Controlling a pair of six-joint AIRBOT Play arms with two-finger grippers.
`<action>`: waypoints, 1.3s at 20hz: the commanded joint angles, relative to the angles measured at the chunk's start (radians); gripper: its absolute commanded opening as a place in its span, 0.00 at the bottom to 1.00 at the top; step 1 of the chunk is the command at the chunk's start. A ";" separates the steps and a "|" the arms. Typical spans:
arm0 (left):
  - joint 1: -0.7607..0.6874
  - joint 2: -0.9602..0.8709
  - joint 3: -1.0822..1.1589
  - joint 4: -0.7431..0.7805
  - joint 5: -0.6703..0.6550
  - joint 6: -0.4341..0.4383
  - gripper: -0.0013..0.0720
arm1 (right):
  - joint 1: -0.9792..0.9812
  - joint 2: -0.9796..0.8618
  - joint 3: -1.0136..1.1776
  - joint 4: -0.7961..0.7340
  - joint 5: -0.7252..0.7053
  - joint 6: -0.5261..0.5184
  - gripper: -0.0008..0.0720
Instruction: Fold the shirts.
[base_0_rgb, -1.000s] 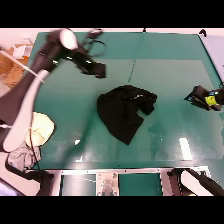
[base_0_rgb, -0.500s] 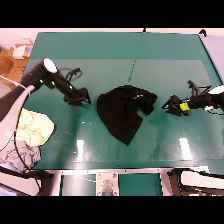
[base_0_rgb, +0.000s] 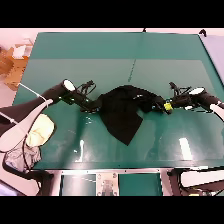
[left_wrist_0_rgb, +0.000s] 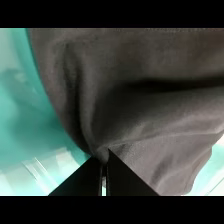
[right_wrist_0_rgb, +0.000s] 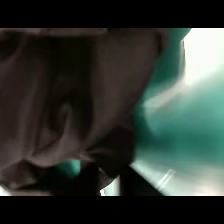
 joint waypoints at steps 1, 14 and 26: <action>0.028 -0.008 0.043 -0.011 -0.047 0.030 0.06 | 0.001 -0.006 0.059 0.010 0.010 -0.017 0.04; 0.176 0.343 0.817 0.166 -0.199 0.001 0.06 | -0.160 0.242 0.847 -0.001 0.250 0.106 0.03; 0.176 0.843 0.936 0.574 -0.028 -0.054 0.06 | -0.329 0.661 1.132 -0.046 -0.060 0.157 0.03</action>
